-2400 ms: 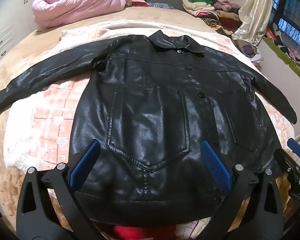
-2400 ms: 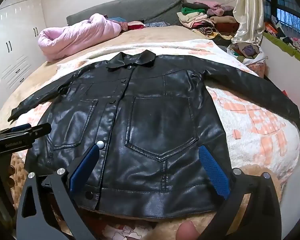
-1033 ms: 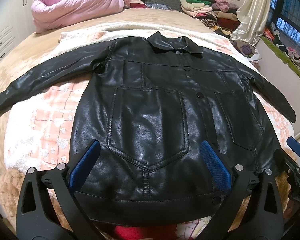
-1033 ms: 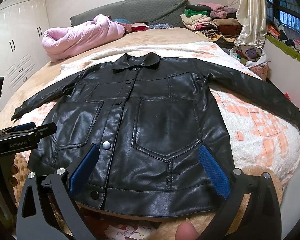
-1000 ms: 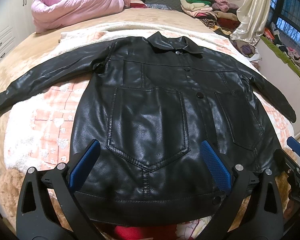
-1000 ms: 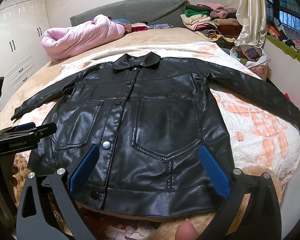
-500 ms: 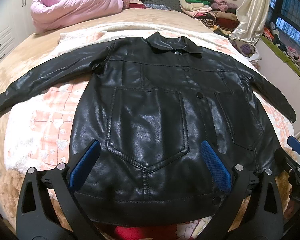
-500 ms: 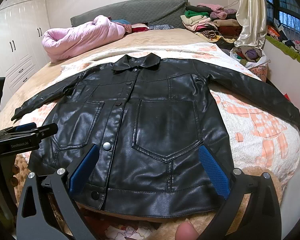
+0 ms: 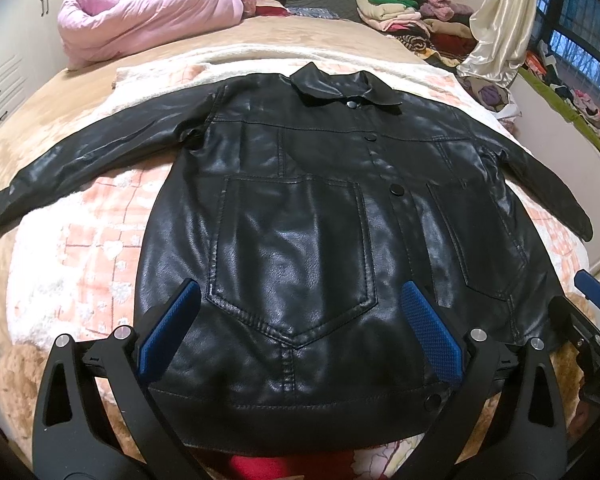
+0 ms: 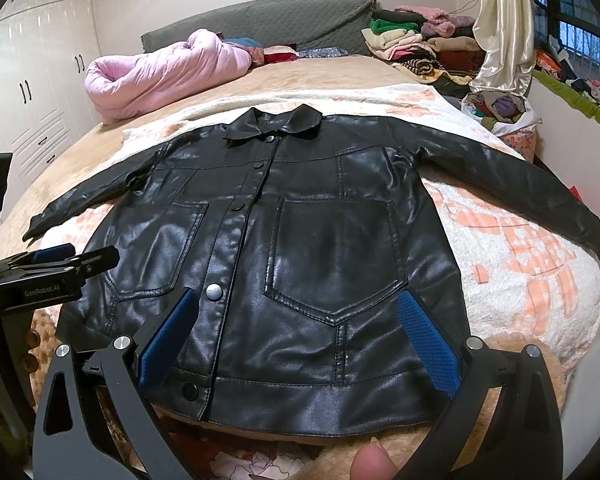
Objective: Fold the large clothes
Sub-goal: 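Position both grippers open over the black leather jacket's front hem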
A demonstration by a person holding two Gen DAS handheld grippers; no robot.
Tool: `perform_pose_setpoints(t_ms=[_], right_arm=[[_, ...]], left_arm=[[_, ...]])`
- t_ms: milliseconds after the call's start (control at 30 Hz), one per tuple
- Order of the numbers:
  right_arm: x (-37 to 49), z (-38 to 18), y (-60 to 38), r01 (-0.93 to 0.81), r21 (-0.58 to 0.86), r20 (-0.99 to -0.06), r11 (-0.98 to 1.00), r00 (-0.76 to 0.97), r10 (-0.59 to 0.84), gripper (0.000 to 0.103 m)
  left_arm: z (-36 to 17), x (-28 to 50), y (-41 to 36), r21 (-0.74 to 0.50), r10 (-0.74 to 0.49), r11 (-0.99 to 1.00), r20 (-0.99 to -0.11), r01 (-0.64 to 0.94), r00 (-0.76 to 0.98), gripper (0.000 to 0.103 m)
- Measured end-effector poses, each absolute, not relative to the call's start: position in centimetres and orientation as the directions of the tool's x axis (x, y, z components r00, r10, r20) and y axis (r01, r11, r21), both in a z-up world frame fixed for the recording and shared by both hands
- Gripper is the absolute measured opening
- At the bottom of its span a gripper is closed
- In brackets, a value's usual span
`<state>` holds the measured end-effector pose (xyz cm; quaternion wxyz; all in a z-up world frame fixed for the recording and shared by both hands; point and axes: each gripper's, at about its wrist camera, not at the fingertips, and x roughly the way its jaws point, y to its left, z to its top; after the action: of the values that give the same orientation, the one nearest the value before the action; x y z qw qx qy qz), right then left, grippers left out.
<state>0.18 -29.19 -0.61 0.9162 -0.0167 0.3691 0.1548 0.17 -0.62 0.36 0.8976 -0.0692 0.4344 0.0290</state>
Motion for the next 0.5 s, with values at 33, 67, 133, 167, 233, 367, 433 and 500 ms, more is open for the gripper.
perform_pose_setpoints(t_ms=[33,67,133,167,233,367,433,500], right_arm=[[0.2,-0.6,-29.2,-0.296,0.084,-0.682,0.952,0.68,0.271,0.099],[0.1,-0.6,-29.2,-0.296,0.084,-0.681,0.952,0.68,0.271,0.099],[0.4,-0.7,-29.2,-0.296,0.086,-0.685,0.951,0.675,0.273,0.099],[0.5,-0.7,-29.1,-0.299,0.087,-0.687,0.95,0.673,0.274,0.099],[1.0,-0.7,-29.0,-0.3,0.087,-0.689,0.95,0.67,0.275,0.099],[1.9,-0.5,-28.8,-0.303,0.091,-0.684,0.949,0.673,0.28,0.099],[2.4,-0.4,-28.8,-0.303,0.097,-0.683,0.948,0.672,0.285,0.099],[3.0,-0.3,-28.7,-0.305,0.107,-0.68,0.946,0.672,0.293,0.099]], left_arm=[[0.4,0.2,-0.6,-0.099,-0.009,0.989,-0.784,-0.111,0.62,0.094],[0.3,0.3,-0.7,-0.098,-0.009,0.989,-0.785,-0.11,0.62,0.094],[0.3,0.5,-0.8,-0.097,-0.012,0.99,-0.785,-0.104,0.62,0.094],[0.2,0.7,-0.9,-0.094,-0.01,0.99,-0.785,-0.103,0.619,0.094],[0.2,0.9,-0.9,-0.097,-0.013,0.99,-0.786,-0.103,0.618,0.094],[0.2,1.6,-0.9,-0.096,-0.015,0.99,-0.788,-0.099,0.615,0.094],[0.3,1.9,-0.8,-0.098,-0.016,0.99,-0.789,-0.1,0.615,0.094],[0.5,2.4,-0.7,-0.101,-0.017,0.99,-0.788,-0.101,0.615,0.094]])
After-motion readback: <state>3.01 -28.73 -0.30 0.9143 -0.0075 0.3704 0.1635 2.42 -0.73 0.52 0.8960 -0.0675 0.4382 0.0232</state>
